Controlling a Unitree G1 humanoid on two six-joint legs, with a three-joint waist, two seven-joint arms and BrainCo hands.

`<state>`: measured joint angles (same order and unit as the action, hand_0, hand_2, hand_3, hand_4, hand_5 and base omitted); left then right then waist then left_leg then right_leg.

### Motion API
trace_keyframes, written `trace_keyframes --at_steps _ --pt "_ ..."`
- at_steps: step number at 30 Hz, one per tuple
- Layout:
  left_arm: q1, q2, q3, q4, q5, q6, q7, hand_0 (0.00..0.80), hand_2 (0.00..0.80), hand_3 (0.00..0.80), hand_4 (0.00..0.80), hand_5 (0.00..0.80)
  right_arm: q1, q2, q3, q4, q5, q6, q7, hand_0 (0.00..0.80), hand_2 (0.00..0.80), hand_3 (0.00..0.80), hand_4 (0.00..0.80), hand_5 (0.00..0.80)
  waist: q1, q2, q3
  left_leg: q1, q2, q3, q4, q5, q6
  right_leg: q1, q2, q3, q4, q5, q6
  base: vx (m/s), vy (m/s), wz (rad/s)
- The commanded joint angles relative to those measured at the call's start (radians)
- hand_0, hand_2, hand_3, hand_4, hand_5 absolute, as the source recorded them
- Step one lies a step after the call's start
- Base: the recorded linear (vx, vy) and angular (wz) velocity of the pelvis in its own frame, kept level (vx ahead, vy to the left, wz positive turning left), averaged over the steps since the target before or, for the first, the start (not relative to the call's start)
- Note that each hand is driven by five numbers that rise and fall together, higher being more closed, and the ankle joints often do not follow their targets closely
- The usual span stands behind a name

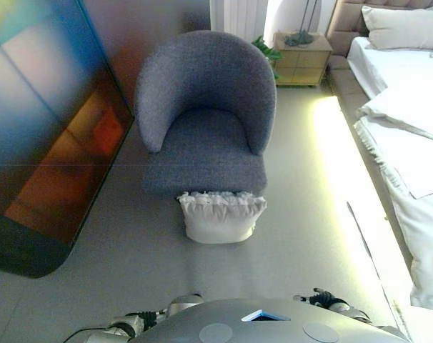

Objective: Pick up the cushion and take it to the sofa

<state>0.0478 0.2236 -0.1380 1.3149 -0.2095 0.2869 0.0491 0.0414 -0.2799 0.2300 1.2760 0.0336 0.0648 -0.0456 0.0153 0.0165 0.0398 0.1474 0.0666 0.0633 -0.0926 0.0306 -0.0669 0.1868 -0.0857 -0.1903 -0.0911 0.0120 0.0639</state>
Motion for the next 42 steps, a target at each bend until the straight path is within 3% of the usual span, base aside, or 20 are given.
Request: trace_keyframes --at_steps 1,11,14,17,19,22,25,29,31,34,39,40,42 --pt "-0.067 0.008 -0.030 0.060 0.036 -0.011 -0.006 0.000 0.000 0.000 0.000 0.000 -0.092 0.021 0.005 0.058 0.012 -0.005 -0.003 0.000 0.000 0.000 0.000 0.000 0.021 -0.036 0.038 0.019 -0.031 0.047 0.005 -0.048 0.035 -0.025 -0.031 -0.013 0.023 0.011 0.025 0.000 0.000 0.00" --pt "-0.075 0.014 -0.026 0.058 0.042 -0.024 0.013 0.000 0.000 0.000 0.000 0.000 -0.104 0.019 0.007 0.057 0.025 0.002 -0.019 0.000 0.000 0.000 0.000 0.000 0.016 -0.051 0.057 0.012 -0.018 0.048 0.068 -0.063 0.037 -0.043 -0.010 0.012 0.064 -0.010 0.000 0.013 -0.073 0.00" --pt "-0.083 0.013 -0.007 0.059 0.017 -0.052 0.028 0.000 0.000 0.000 0.000 0.000 -0.119 0.010 0.007 0.058 0.011 0.009 0.001 0.000 0.000 0.000 0.000 0.000 0.018 -0.082 0.083 -0.060 -0.023 0.045 0.280 -0.120 0.039 -0.072 -0.028 0.021 0.112 -0.017 -0.026 -0.027 -0.145 -0.02" --pt "-0.089 0.010 0.001 0.059 -0.014 -0.079 0.025 0.000 0.000 0.000 0.000 0.000 -0.131 -0.004 0.022 0.047 0.010 0.035 0.009 0.000 0.000 0.000 0.000 0.000 0.030 -0.101 0.127 -0.214 -0.011 0.040 0.582 -0.054 0.031 -0.102 -0.037 0.016 0.168 -0.028 -0.069 -0.047 -0.175 -0.01" --pt "-0.085 0.008 0.012 0.054 -0.043 -0.083 0.012 0.000 0.000 0.000 0.000 0.000 -0.129 -0.011 0.018 0.046 0.024 0.039 0.007 0.000 0.000 0.000 0.000 0.000 0.039 -0.093 0.148 -0.280 0.004 0.057 0.646 -0.014 0.027 -0.096 -0.026 0.024 0.190 -0.043 -0.081 0.049 -0.098 -0.16" --pt "-0.066 0.006 0.026 0.052 -0.037 -0.081 0.017 0.000 0.000 0.000 0.000 0.000 -0.133 -0.015 0.007 0.045 0.028 0.036 0.005 0.000 0.000 0.000 0.000 0.000 0.073 -0.053 0.171 -0.345 -0.002 0.039 0.514 0.069 0.010 -0.047 0.016 0.065 0.194 -0.089 -0.072 0.209 0.008 -0.08" --pt "-0.037 0.013 0.048 0.051 -0.023 -0.088 0.015 0.000 0.000 0.000 0.000 0.000 -0.136 -0.017 0.007 0.047 -0.008 0.035 0.016 0.000 0.000 0.000 0.000 0.000 0.114 -0.011 0.171 -0.370 0.032 0.062 0.280 0.178 -0.021 0.050 0.061 0.108 0.168 -0.144 -0.062 0.395 0.050 -0.33" --pt "-0.002 0.011 0.049 0.051 0.017 -0.082 -0.007 0.000 0.000 0.000 0.000 0.000 -0.129 -0.021 0.011 0.055 -0.009 0.050 0.013 0.000 0.000 0.000 0.000 0.000 0.150 0.004 0.147 -0.375 0.069 0.090 0.080 0.258 -0.049 0.170 0.065 0.156 0.152 -0.216 -0.056 0.473 0.122 -0.25" --pt "0.006 0.005 0.045 0.052 0.018 -0.071 -0.011 0.000 0.000 0.000 0.000 0.000 -0.121 -0.019 0.008 0.065 -0.018 0.062 0.013 0.000 0.000 0.000 0.000 0.000 0.153 0.004 0.127 -0.370 0.087 0.124 0.057 0.254 -0.050 0.205 0.056 0.166 0.154 -0.256 -0.055 0.468 0.150 0.03" --pt "0.001 -0.002 0.036 0.059 0.004 -0.048 0.001 0.000 0.000 0.000 0.000 0.000 -0.119 -0.009 0.006 0.084 -0.032 0.073 0.007 0.000 0.000 0.000 0.000 0.000 0.154 0.003 0.105 -0.366 0.112 0.135 0.054 0.223 -0.045 0.221 0.030 0.163 0.167 -0.289 -0.048 0.426 0.154 0.07" --pt "-0.018 0.008 0.032 0.075 0.008 -0.034 0.002 0.000 0.000 0.000 0.000 0.000 -0.117 0.006 -0.013 0.094 -0.051 0.074 -0.004 0.000 0.000 0.000 0.000 0.000 0.159 -0.012 0.081 -0.401 0.089 0.104 0.154 0.162 -0.010 0.220 -0.025 0.165 0.240 -0.298 -0.015 0.414 0.166 -0.48" --pt "-0.025 0.011 0.033 0.073 0.009 -0.026 0.003 0.000 0.000 0.000 0.000 0.000 -0.115 0.008 -0.019 0.092 -0.065 0.072 -0.006 0.000 0.000 0.000 0.000 0.000 0.160 -0.019 0.074 -0.415 0.074 0.104 0.193 0.142 0.007 0.222 -0.042 0.166 0.265 -0.281 0.000 0.403 0.186 -0.32" --pt "-0.040 0.022 0.027 0.059 0.018 -0.006 0.003 0.000 0.000 0.000 0.000 0.000 -0.109 0.012 -0.029 0.075 -0.076 0.068 -0.016 0.000 0.000 0.000 0.000 0.000 0.160 -0.043 0.058 -0.428 0.041 0.124 0.234 0.100 0.052 0.213 -0.084 0.162 0.341 -0.170 0.054 0.317 0.178 -0.02"
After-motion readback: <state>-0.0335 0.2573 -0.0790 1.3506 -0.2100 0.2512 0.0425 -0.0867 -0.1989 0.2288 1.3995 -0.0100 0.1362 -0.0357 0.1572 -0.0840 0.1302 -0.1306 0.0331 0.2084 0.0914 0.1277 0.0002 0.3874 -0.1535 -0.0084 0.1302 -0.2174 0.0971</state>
